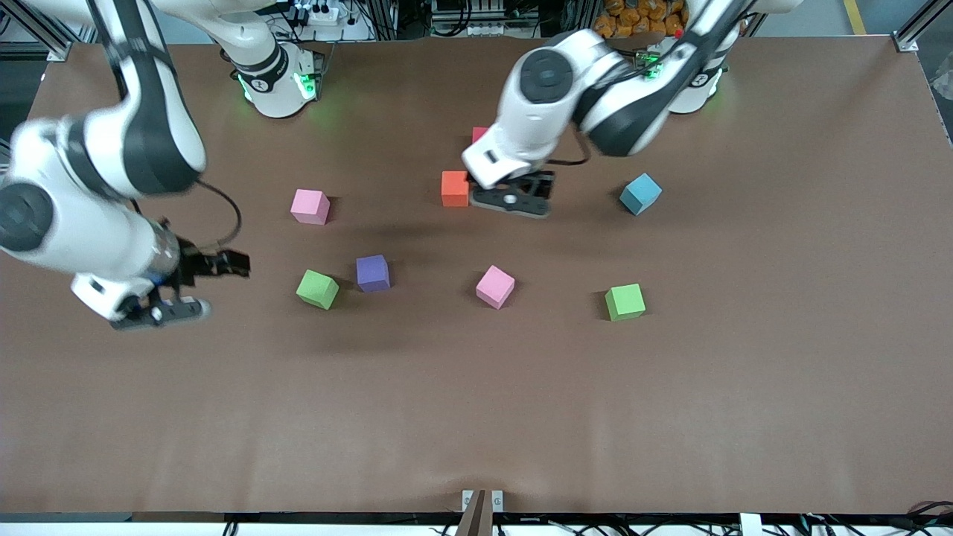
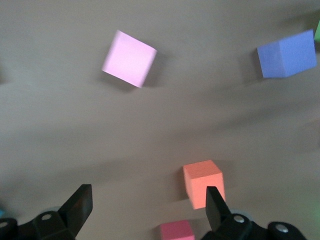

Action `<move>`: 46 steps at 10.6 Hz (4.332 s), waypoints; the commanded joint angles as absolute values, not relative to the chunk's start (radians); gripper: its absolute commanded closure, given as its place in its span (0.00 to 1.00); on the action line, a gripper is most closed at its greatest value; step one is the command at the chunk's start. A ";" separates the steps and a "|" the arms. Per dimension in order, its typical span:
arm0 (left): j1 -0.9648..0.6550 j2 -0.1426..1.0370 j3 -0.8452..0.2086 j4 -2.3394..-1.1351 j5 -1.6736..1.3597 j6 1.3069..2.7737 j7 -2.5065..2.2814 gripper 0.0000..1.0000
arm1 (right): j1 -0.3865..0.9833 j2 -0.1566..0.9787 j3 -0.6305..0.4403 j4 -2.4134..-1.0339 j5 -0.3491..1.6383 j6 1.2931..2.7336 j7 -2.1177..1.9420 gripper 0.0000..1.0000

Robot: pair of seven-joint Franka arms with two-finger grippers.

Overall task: Arrange blocks into number 1
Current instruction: 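Grasp the green cube with the right gripper while the left gripper grasps orange, then carry the orange cube with the left gripper and set it beside the red cube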

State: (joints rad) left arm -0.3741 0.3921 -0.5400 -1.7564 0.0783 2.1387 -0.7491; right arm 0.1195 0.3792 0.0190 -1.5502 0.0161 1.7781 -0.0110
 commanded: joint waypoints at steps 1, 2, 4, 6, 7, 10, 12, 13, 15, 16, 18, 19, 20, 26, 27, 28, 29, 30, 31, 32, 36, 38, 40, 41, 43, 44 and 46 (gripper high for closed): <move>-0.499 0.544 -0.516 -1.707 0.176 2.225 -0.915 0.00 | 0.097 0.487 0.021 -1.520 0.021 1.851 0.014 0.00; -0.565 0.578 -0.482 -1.694 0.207 2.235 -0.978 0.00 | 0.104 0.524 0.021 -1.522 0.021 1.886 0.062 0.00; -0.600 0.618 -0.476 -1.694 0.257 2.238 -1.028 0.00 | 0.139 0.574 0.021 -1.528 0.020 1.914 0.176 0.00; -0.635 0.667 -0.476 -1.692 0.290 2.278 -1.075 0.00 | 0.144 0.577 0.023 -1.572 0.021 1.948 0.202 0.00; -0.653 0.684 -0.460 -1.690 0.293 2.301 -1.095 0.00 | 0.143 0.577 0.025 -1.613 0.037 1.994 0.204 0.00; -0.667 0.716 -0.446 -1.690 0.295 2.356 -1.137 0.00 | 0.135 0.577 0.021 -1.658 0.207 2.022 0.225 0.00; -0.672 0.733 -0.437 -1.692 0.296 2.370 -1.160 0.00 | 0.144 0.575 0.021 -1.672 0.207 2.016 0.309 0.00; -0.675 0.736 -0.436 -1.697 0.298 2.370 -1.169 0.14 | 0.146 0.571 0.021 -1.692 0.207 2.017 0.325 0.00; -0.675 0.741 -0.434 -1.706 0.310 2.370 -1.201 0.64 | 0.146 0.568 0.021 -1.719 0.207 2.016 0.325 0.00; -0.675 0.742 -0.434 -1.707 0.313 2.370 -1.203 0.80 | 0.146 0.568 0.023 -1.727 0.207 2.014 0.325 0.00; -0.673 0.742 -0.434 -1.723 0.321 2.370 -1.230 1.00 | 0.153 0.569 0.023 -1.738 0.209 2.016 0.336 0.00; -0.669 0.735 -0.434 -1.736 0.328 2.368 -1.232 1.00 | 0.164 0.572 0.023 -1.736 0.209 2.020 0.353 0.00; -0.660 0.717 -0.436 -1.759 0.328 2.367 -1.227 1.00 | 0.179 0.574 0.023 -1.736 0.210 2.026 0.377 0.00; -0.598 0.654 -0.460 -1.807 0.330 2.300 -1.177 1.00 | 0.202 0.581 0.021 -1.752 0.201 2.023 0.400 0.00; -0.598 0.644 -0.474 -1.822 0.330 2.299 -1.181 1.00 | 0.202 0.583 0.021 -1.752 0.199 2.022 0.400 0.00; -0.598 0.628 -0.483 -1.845 0.328 2.299 -1.187 1.00 | 0.202 0.583 0.021 -1.753 0.199 2.022 0.400 0.00; -0.597 0.620 -0.489 -1.861 0.328 2.299 -1.190 1.00 | 0.202 0.584 0.021 -1.758 0.199 2.028 0.400 0.00; -0.597 0.612 -0.494 -1.876 0.330 2.299 -1.192 1.00 | 0.201 0.591 0.021 -1.759 0.198 2.028 0.400 0.00; -0.595 0.595 -0.495 -1.897 0.330 2.299 -1.189 1.00 | 0.201 0.598 0.021 -1.758 0.199 2.028 0.400 0.00; -0.586 0.592 -0.495 -1.904 0.336 2.299 -1.181 1.00 | 0.201 0.600 0.021 -1.759 0.199 2.028 0.400 0.00; -0.583 0.597 -0.497 -1.907 0.373 2.309 -1.187 1.00 | 0.190 0.618 0.020 -1.758 0.195 2.049 0.399 0.00; -0.583 0.595 -0.497 -1.927 0.373 2.324 -1.189 1.00 | 0.189 0.627 0.020 -1.758 0.195 2.057 0.397 0.43; -0.583 0.592 -0.499 -1.956 0.373 2.359 -1.206 1.00 | 0.192 0.627 0.020 -1.758 0.195 2.056 0.399 0.97; -0.583 0.592 -0.511 -1.966 0.373 2.385 -1.221 1.00 | 0.193 0.621 0.021 -1.756 0.195 2.052 0.397 1.00; -0.583 0.592 -0.512 -1.994 0.380 2.440 -1.245 1.00 | 0.206 0.588 0.021 -1.753 0.195 2.043 0.396 1.00; -0.583 0.592 -0.512 -2.005 0.396 2.456 -1.253 1.00 | 0.218 0.562 0.021 -1.753 0.193 2.034 0.393 1.00; -0.583 0.592 -0.512 -2.013 0.410 2.456 -1.256 1.00 | 0.253 0.523 0.021 -1.750 0.177 2.022 0.391 1.00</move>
State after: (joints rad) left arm -0.5924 0.5912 -0.4998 -1.9693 0.3744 2.4245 -1.2180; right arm 0.2272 0.5745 0.0232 -1.7346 0.1902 2.0382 0.3888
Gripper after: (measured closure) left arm 0.396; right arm 0.410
